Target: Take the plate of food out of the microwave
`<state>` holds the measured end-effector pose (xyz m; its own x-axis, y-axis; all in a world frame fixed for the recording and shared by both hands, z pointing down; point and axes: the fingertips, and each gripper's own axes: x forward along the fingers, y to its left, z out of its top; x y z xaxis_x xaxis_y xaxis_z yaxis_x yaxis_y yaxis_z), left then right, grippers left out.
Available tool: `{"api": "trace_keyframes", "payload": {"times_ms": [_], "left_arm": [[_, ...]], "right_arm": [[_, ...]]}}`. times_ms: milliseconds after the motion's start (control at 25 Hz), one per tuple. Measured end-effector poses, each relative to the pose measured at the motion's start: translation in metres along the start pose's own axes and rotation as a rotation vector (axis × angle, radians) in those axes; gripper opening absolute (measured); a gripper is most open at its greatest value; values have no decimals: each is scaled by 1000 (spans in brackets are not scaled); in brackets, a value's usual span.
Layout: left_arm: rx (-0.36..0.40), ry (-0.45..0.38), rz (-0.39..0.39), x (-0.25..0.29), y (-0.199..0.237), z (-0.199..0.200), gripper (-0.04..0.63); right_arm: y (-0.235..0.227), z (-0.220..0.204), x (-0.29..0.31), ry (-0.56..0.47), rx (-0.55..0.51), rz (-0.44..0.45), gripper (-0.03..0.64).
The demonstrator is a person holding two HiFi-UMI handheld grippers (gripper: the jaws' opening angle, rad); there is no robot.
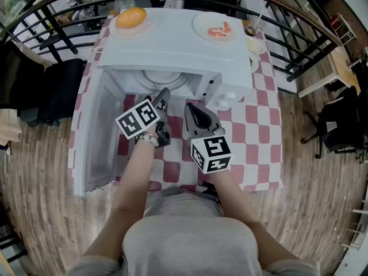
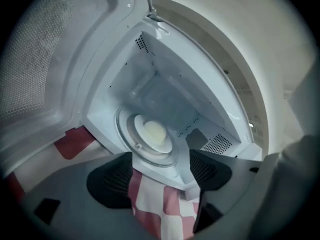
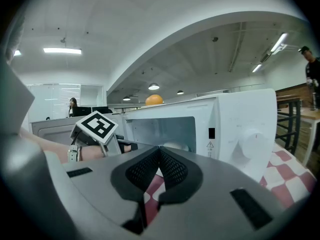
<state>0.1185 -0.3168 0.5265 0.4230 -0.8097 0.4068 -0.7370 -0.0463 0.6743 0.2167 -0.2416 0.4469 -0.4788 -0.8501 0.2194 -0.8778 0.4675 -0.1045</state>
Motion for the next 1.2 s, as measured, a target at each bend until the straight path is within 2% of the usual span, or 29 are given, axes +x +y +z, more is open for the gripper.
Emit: {"api": "trace_keyframes", "payload": {"times_ms": [400, 640, 760, 1200], "left_arm": [[-194, 54, 147, 27, 45, 0, 351], [-388, 73, 221, 43, 61, -3, 377], [-463, 70, 231, 50, 64, -3, 377], [-568, 68, 328, 72, 75, -7, 379]], "right_arm": [[0, -10, 15, 34, -5, 13, 23], [-2, -18, 21, 62, 2, 8, 23], [-4, -21, 23, 73, 3, 5, 23], [-14, -29, 31, 92, 12, -10, 23]]}}
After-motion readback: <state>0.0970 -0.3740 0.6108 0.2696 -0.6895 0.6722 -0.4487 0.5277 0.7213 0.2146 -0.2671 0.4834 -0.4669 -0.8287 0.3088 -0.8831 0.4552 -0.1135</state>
